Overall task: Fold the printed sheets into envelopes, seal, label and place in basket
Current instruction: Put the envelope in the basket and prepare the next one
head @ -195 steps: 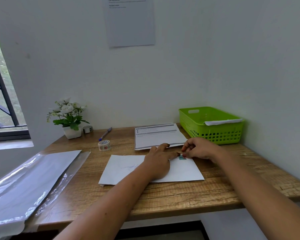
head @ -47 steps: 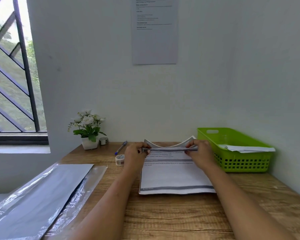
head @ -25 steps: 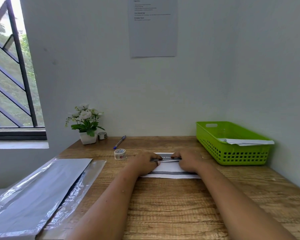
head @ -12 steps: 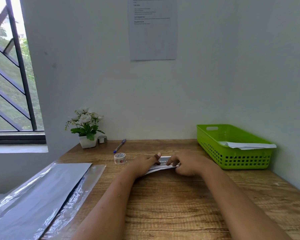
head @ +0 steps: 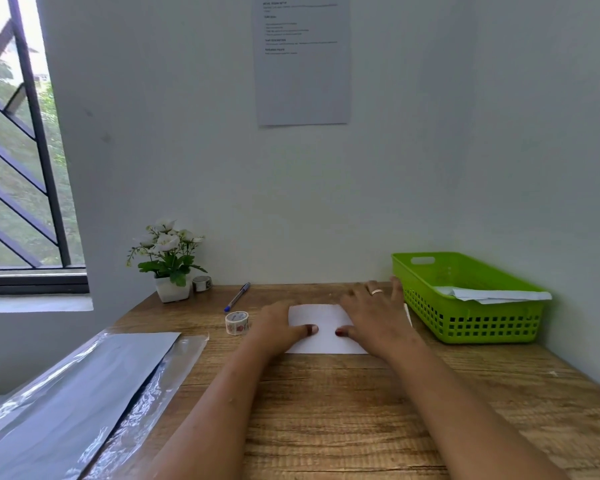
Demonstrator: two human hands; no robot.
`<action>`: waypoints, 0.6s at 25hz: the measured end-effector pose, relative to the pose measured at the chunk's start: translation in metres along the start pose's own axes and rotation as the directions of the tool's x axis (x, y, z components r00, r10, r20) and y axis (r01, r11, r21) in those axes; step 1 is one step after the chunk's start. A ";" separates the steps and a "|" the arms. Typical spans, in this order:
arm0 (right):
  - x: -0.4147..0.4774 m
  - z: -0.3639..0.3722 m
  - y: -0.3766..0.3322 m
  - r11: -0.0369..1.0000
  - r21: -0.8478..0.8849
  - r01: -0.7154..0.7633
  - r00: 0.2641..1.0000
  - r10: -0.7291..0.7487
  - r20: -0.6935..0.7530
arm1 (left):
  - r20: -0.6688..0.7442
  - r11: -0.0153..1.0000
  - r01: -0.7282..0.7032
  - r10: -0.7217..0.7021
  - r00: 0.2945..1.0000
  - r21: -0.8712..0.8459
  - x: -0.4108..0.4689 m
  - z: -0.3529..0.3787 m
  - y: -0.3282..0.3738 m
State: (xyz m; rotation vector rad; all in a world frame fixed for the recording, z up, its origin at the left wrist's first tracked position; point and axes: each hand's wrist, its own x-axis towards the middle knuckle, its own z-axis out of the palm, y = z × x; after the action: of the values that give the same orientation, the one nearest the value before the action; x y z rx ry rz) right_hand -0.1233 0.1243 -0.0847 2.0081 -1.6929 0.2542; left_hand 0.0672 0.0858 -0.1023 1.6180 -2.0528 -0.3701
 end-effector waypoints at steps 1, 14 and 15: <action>-0.001 0.004 -0.004 1.000 -0.027 0.011 1.000 -0.010 0.024 | -0.038 0.999 -0.021 0.019 0.999 -0.038 0.000 0.002 -0.001; 0.003 0.026 -0.025 0.893 0.438 -0.103 0.862 -0.140 0.488 | 0.282 0.939 -0.088 -0.010 0.959 0.334 -0.004 0.024 0.014; 0.003 0.026 -0.022 0.904 0.409 -0.126 0.852 -0.113 0.512 | 0.300 0.930 -0.083 -0.031 0.953 0.359 -0.005 0.023 0.014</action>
State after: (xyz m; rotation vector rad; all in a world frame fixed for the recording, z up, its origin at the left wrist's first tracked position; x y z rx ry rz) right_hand -0.1060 0.1113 -0.1109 2.5770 -2.1204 0.0796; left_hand 0.0437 0.0919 -0.1159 1.8399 -2.4929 -0.2419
